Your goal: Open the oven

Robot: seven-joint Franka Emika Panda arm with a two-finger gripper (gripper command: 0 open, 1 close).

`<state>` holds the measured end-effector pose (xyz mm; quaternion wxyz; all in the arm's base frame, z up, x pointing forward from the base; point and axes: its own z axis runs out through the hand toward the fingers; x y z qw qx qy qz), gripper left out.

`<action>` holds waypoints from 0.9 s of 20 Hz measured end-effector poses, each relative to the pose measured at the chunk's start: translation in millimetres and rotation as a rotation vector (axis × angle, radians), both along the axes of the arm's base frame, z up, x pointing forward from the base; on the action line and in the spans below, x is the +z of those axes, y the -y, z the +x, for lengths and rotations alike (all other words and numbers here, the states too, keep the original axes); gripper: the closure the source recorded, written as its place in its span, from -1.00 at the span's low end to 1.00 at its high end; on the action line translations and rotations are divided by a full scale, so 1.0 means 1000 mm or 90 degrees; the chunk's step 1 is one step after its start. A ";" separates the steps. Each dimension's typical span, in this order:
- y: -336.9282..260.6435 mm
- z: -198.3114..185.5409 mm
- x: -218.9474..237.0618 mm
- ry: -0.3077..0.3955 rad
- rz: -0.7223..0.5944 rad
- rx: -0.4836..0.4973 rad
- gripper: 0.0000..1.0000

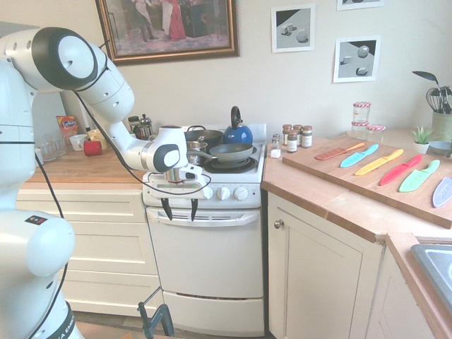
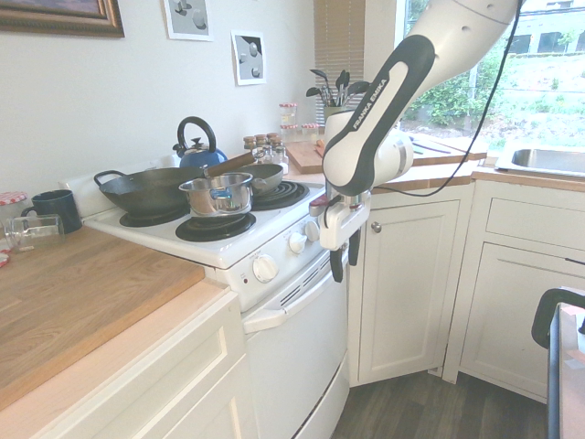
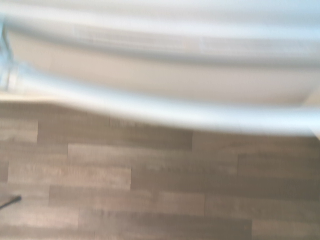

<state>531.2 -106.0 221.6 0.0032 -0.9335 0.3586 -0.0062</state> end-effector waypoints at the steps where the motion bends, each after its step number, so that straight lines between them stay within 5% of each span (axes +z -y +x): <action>1: -0.001 0.009 -0.006 0.007 0.002 -0.001 -1.00; 9: 0.009 0.076 -0.031 0.047 -0.003 -0.027 -1.00; 18: 0.010 0.063 -0.050 0.031 0.002 -0.043 -1.00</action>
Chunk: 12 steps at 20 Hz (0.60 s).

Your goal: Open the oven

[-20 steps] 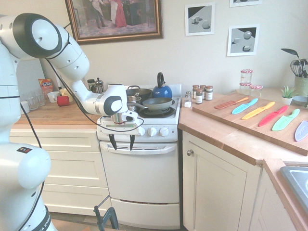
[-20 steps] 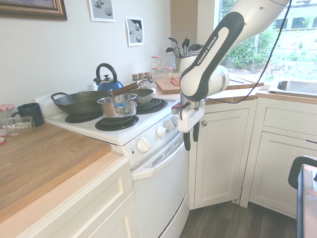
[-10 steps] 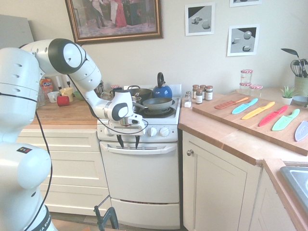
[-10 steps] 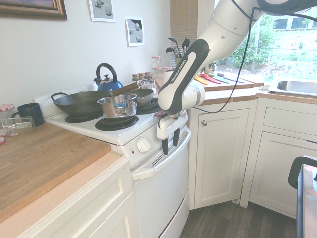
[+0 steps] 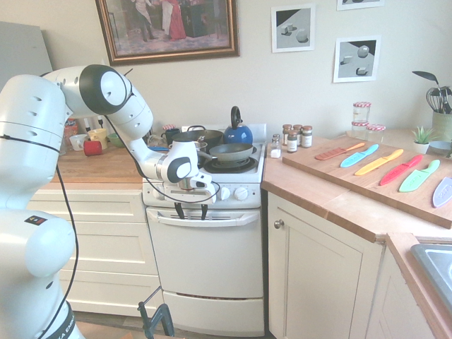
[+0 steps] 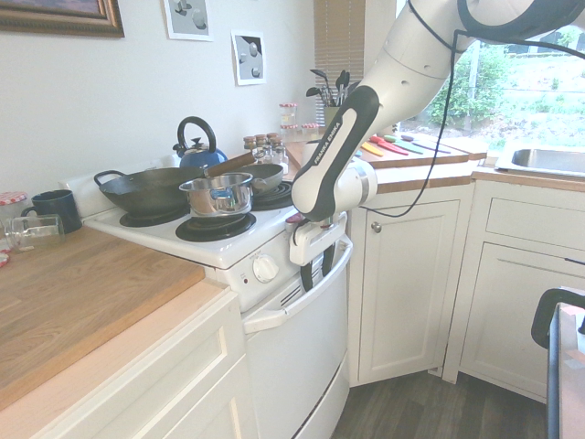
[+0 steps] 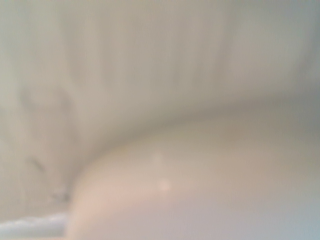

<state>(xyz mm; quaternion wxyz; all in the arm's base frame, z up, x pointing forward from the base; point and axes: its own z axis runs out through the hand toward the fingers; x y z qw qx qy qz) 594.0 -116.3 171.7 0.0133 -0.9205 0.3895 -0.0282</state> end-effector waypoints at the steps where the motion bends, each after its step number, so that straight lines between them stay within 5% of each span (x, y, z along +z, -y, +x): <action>1: 0.000 -0.001 0.000 0.000 0.000 0.000 -1.00; 8: 0.008 -0.025 0.014 -0.013 -0.001 0.012 -1.00; 12: 0.016 -0.080 0.006 -0.099 0.021 0.016 -1.00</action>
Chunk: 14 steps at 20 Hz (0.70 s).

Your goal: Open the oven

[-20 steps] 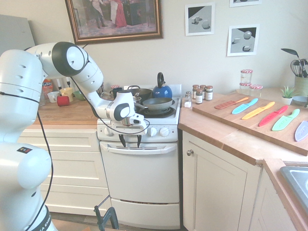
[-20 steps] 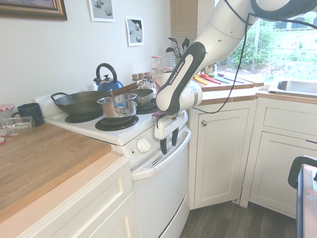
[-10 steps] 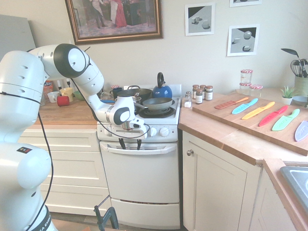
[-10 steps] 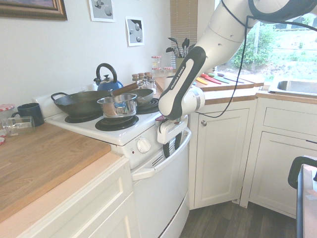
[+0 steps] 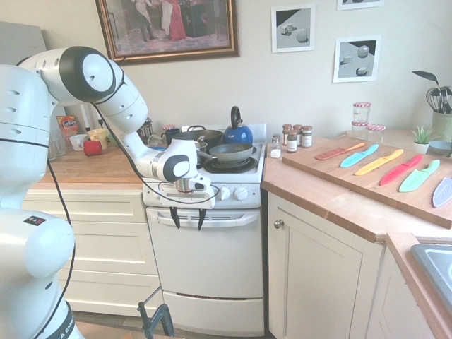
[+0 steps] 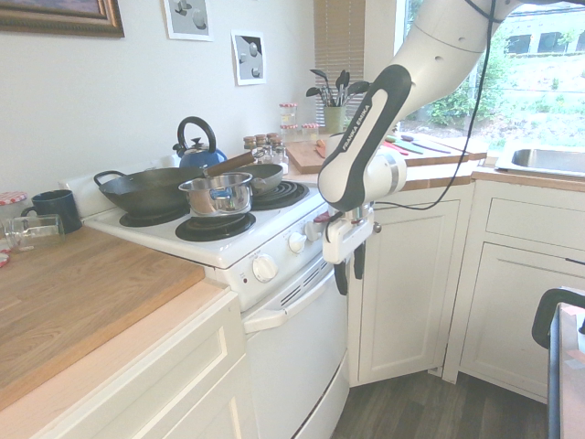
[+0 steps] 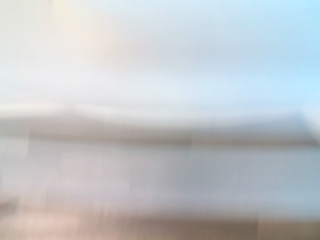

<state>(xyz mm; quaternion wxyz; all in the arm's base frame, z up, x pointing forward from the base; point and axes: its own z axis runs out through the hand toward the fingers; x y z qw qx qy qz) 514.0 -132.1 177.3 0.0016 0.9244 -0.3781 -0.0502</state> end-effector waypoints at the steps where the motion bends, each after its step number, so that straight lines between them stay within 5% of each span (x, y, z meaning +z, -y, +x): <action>1: 0.002 -0.007 -0.004 -0.011 0.002 -0.001 -1.00; 5: 0.004 -0.012 -0.001 -0.040 0.019 0.035 -1.00; 11: 0.038 0.008 0.051 0.064 -0.012 0.051 -1.00; 14: 0.022 0.005 0.080 0.054 -0.001 0.065 -1.00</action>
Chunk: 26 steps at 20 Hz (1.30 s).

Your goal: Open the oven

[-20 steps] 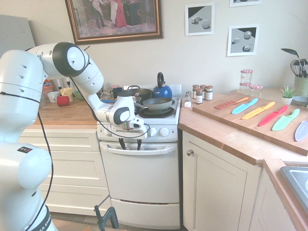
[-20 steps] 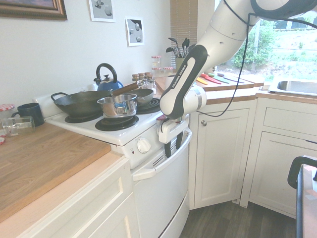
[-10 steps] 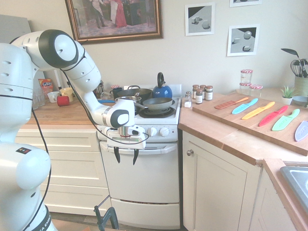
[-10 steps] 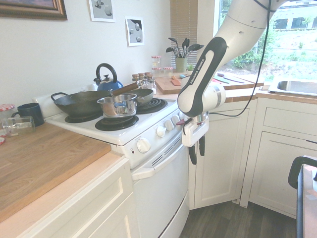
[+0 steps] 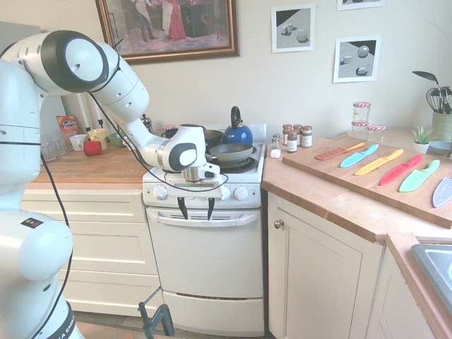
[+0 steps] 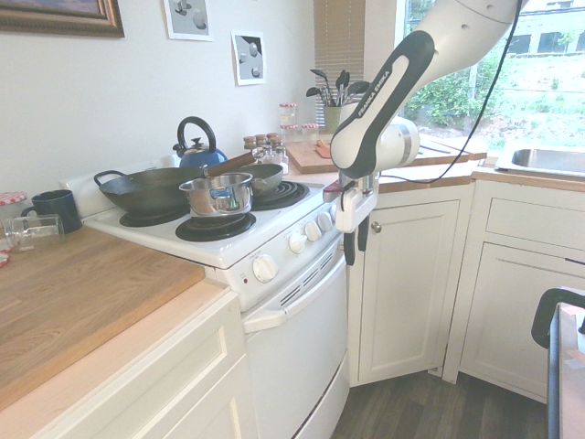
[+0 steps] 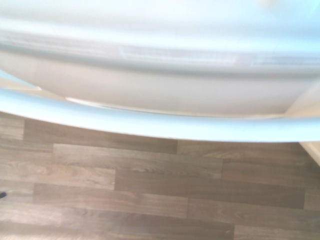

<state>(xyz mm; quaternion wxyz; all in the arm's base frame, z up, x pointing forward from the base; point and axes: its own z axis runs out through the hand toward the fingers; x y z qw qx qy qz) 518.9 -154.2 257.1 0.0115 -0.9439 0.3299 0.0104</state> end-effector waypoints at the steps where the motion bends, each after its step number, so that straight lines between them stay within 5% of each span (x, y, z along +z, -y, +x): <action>1: -0.009 -0.004 0.009 -0.012 0.003 0.002 -1.00; 4: -0.035 -0.009 0.037 -0.028 0.010 -0.008 -1.00; 9: -0.046 0.033 0.055 0.024 0.002 -0.022 -1.00; 16: -0.037 0.108 0.015 0.049 -0.004 -0.066 -1.00; 26: -0.020 0.086 -0.067 0.065 -0.031 -0.152 -1.00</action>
